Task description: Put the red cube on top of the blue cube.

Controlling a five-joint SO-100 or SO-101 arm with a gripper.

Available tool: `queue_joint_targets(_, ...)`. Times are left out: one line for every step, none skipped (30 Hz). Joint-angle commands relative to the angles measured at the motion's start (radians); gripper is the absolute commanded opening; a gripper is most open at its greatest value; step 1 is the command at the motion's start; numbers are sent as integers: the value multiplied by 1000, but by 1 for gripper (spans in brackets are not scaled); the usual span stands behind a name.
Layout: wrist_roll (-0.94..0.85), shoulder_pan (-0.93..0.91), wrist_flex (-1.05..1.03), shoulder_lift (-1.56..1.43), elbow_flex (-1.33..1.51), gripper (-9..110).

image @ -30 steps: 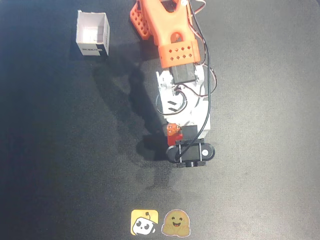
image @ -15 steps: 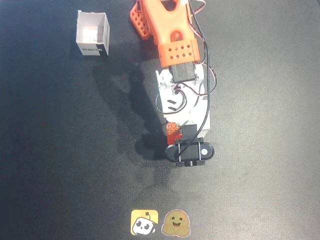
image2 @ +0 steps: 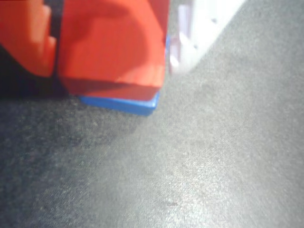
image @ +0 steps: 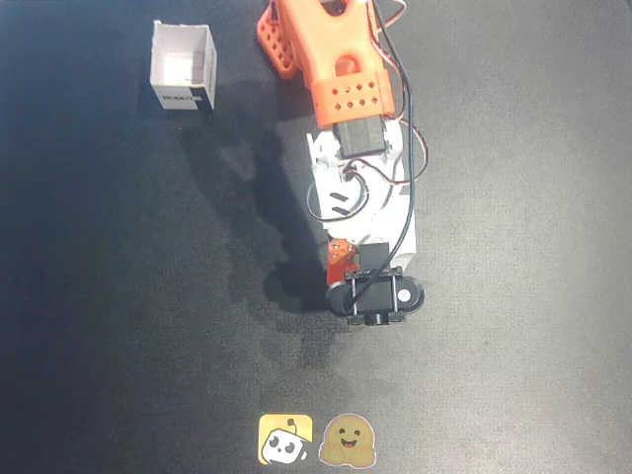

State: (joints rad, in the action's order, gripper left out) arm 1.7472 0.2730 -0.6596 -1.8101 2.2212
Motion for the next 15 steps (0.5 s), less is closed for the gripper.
queue_joint_targets(-5, 12, -14, -84, -6, 19)
queue_joint_targets(-5, 12, -23, -100, -9, 19)
queue_joint_targets(-6, 12, -40, -115, -18, 19)
queue_joint_targets(-6, 12, -58, -135, -26, 19)
queue_joint_targets(-6, 12, -75, -160, -34, 19)
queue_joint_targets(-6, 12, -95, -183, -38, 19)
queue_joint_targets(-6, 12, -114, -209, -41, 19)
queue_joint_targets(-8, 11, -133, -235, -41, 19)
queue_joint_targets(-9, 9, -149, -258, -35, 19)
queue_joint_targets(-17, 6, -158, -288, -20, 16)
queue_joint_targets(-31, 0, -158, -322, 5, 14)
queue_joint_targets(-40, -8, -160, -359, 35, 14)
queue_joint_targets(-49, -17, -160, -402, 72, 14)
queue_joint_targets(-61, -29, -160, -448, 109, 9)
queue_joint_targets(-71, -41, -163, -494, 147, 5)
